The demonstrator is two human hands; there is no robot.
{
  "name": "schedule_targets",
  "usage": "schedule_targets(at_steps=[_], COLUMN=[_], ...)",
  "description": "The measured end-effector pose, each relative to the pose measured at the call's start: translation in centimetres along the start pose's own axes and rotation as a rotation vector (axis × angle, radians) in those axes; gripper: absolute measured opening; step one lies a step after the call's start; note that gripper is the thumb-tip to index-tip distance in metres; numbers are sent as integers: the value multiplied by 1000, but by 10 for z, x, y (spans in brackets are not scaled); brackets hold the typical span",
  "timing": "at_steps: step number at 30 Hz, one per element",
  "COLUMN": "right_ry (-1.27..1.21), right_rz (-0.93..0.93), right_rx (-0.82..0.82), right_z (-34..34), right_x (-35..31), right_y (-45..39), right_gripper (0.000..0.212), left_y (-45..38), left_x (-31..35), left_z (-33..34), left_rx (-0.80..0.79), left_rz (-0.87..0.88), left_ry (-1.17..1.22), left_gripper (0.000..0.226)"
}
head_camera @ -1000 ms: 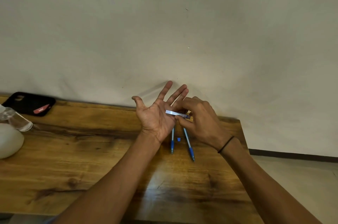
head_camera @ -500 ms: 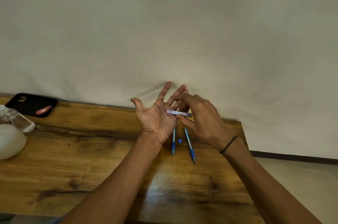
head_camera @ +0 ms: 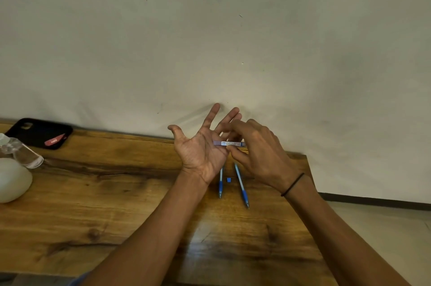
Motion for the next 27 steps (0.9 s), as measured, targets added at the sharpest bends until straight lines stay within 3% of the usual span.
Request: schedule_targets(at_steps=[2,6,9,13,17,20,24,27], right_ry=[-9,47,25,53,42,64,67,93], right_rz=[5,-12,-12,-15,-26,-40,-24,-41], right_rx=[11,-19,24,3,15,2,9,-8], right_z=[-2,1,-3,-2,-6,-6,-8,-7], right_x=[0,0,0,-1,-4,-8,-8,-10], right_y=[0,-1,0,0,1,0,0,-1], right_gripper=[38,17,25,13,27,16,24,15], left_y=[0,0,0,0,0,1,1,1], left_x=[0,0,0,-1,0,1,1,1], left_z=[1,0,1,2,2,2,2,2], left_rx=[-2,-5,-5,3,9,11,22,28], left_rz=[-2,-4,-5,-4,-4,-1,0,-1], left_ry=[6,-5,-7,-3,-6,-4,-8,0], left_gripper=[124,124,123,124,123,124,124,124])
Point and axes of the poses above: each hand's wrist, its own y-axis away from the middle knuckle, its own z-axis out of the palm, x = y × z, the point moved 9 cm from there along -y, towards the middle knuckle, and after that the axes turned 5 degrees about x, right-handed, at the moved point
